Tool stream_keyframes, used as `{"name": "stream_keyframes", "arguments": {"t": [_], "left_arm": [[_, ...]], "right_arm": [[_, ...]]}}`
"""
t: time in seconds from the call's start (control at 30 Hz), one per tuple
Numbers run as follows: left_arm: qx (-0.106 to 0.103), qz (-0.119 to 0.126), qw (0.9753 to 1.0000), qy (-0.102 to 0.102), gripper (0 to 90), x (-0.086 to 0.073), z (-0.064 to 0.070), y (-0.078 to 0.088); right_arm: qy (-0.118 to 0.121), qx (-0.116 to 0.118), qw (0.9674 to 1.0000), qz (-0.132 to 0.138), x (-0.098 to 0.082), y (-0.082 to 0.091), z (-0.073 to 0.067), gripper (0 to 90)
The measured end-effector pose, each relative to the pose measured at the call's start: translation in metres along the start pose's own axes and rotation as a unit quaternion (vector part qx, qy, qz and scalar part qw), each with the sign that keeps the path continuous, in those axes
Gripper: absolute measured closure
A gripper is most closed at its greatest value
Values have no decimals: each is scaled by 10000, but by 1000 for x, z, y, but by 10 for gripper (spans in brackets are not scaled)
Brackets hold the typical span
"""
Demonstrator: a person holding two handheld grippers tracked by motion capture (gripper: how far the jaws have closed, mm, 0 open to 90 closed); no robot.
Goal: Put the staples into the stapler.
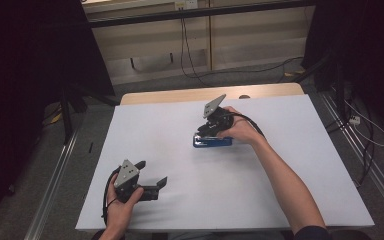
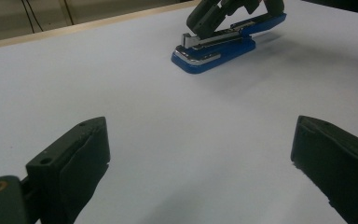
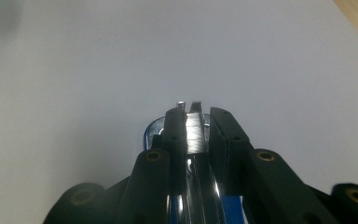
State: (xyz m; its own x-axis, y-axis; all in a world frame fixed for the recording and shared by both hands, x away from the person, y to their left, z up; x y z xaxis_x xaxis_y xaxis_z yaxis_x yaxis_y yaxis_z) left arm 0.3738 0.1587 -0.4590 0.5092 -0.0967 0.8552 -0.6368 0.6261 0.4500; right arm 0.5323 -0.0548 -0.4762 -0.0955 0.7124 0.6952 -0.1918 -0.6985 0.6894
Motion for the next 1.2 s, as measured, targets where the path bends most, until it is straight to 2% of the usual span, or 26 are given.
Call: {"name": "stream_keyframes", "arguments": {"t": [0.23, 0.5, 0.6, 0.73, 1.2], "left_arm": [[2, -11, 10000, -2, 46, 0, 0, 0], [-9, -5, 10000, 21, 46, 0, 0, 0], [2, -9, 10000, 24, 45, 0, 0, -1], [18, -7, 10000, 35, 46, 0, -1, -1], [16, -10, 10000, 46, 46, 1, -1, -3]], "right_arm": [[-102, -36, 9999, 54, 1, 2, 1, 727], [-417, -194, 9989, 133, -3, 5, 1, 636], [-604, -248, 9976, 219, -5, 7, 1, 579], [-881, -508, 9943, 310, -5, 12, 2, 454], [-1312, -973, 9855, 460, -6, 18, -1, 230]]}}
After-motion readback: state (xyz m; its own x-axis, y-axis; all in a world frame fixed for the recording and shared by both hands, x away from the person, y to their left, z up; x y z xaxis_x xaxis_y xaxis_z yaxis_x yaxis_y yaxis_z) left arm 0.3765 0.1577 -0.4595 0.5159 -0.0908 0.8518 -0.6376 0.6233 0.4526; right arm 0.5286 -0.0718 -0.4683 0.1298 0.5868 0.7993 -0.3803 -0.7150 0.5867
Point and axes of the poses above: each handheld gripper's, and its own axes: y roughly backward along the jaws, x roughly out of its top, z roughly to its right, the point moved 8 cm from there along -y, roughly forward along the jaws, and after that the axes turned 15 degrees about y, right-handed, at the moved point
